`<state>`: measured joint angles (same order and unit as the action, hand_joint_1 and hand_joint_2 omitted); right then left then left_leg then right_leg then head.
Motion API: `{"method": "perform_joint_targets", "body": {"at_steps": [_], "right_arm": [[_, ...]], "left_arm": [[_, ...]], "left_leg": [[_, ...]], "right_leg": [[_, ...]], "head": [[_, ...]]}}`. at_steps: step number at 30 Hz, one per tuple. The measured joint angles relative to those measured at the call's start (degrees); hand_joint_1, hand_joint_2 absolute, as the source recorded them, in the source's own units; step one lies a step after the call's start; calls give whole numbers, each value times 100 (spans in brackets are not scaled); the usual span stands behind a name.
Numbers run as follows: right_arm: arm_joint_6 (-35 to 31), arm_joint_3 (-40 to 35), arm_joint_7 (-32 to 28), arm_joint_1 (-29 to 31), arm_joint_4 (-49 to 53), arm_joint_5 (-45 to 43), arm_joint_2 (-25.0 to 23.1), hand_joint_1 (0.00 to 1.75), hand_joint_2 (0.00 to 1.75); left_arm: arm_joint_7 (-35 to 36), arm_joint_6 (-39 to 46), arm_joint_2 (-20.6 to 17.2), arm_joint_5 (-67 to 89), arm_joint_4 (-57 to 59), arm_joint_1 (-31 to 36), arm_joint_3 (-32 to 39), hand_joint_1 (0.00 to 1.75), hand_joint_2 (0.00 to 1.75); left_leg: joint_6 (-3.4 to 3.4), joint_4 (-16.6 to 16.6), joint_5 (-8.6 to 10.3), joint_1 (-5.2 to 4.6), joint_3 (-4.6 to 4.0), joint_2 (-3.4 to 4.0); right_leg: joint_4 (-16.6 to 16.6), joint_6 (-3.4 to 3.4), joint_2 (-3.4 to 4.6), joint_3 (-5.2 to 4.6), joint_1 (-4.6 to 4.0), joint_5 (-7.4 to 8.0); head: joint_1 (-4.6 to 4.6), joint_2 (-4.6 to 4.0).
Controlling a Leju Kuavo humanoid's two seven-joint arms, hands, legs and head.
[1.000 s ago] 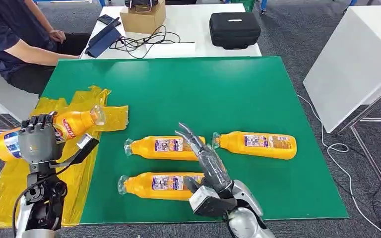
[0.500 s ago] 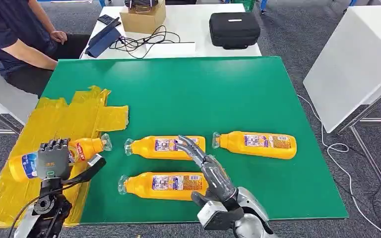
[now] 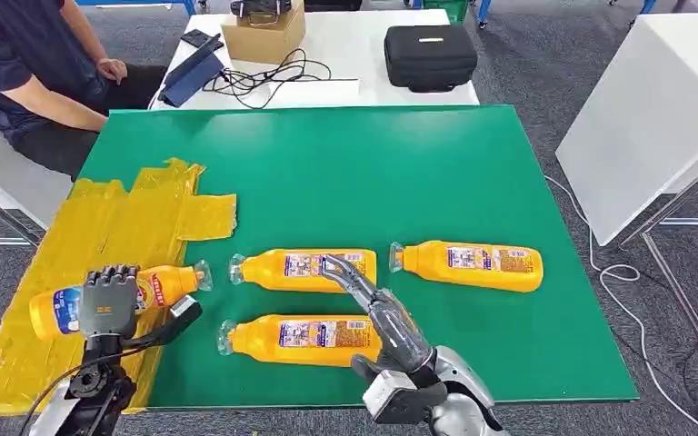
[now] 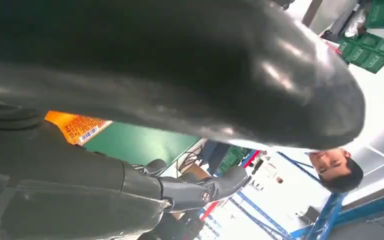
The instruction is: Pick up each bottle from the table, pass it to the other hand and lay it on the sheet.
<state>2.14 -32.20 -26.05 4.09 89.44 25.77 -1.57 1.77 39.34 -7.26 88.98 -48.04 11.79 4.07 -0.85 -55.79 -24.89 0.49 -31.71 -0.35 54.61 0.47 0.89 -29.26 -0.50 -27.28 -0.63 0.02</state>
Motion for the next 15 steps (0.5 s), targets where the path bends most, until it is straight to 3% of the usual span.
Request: {"method": "perform_joint_targets", "body": {"at_steps": [2, 3, 4, 5, 6, 15], "right_arm": [[0, 0, 0, 0, -2, 0, 0, 0, 0], [0, 0, 0, 0, -2, 0, 2, 0, 0], [0, 0, -2, 0, -4, 4, 2, 0, 0], [0, 0, -2, 0, -9, 4, 2, 0, 0], [0, 0, -2, 0, -11, 4, 2, 0, 0], [-168, -33, 244, 4, -17, -24, 81, 0, 0]], "left_arm": [[0, 0, -2, 0, 18, 8, -2, 161, 175], [0, 0, -2, 0, 26, 13, -4, 37, 175], [0, 2, -2, 0, 39, 16, -9, 0, 175], [0, 2, -2, 0, 44, 21, -9, 0, 175], [2, 0, -2, 0, 46, 21, -11, 0, 0], [-30, 0, -52, -162, 420, 189, -223, 0, 0]], "left_leg": [[0, 0, 0, 0, 5, 0], [0, 0, 0, 0, 7, 0], [0, 0, 0, 0, 9, 0], [0, 0, 0, 0, 10, 0], [0, 0, 0, 0, 11, -1], [2, 1, 3, -2, 31, -55]], "right_leg": [[0, 0, 0, 5, 0, 0], [0, 0, 0, 7, 0, 0], [0, 0, 0, 9, 0, 0], [0, 0, 0, 11, 0, 0], [0, 0, -1, 12, 0, 0], [-1, -10, -58, 41, 1, -10]], "head": [[0, 0], [0, 0], [0, 0], [0, 0], [0, 0], [0, 0]]}}
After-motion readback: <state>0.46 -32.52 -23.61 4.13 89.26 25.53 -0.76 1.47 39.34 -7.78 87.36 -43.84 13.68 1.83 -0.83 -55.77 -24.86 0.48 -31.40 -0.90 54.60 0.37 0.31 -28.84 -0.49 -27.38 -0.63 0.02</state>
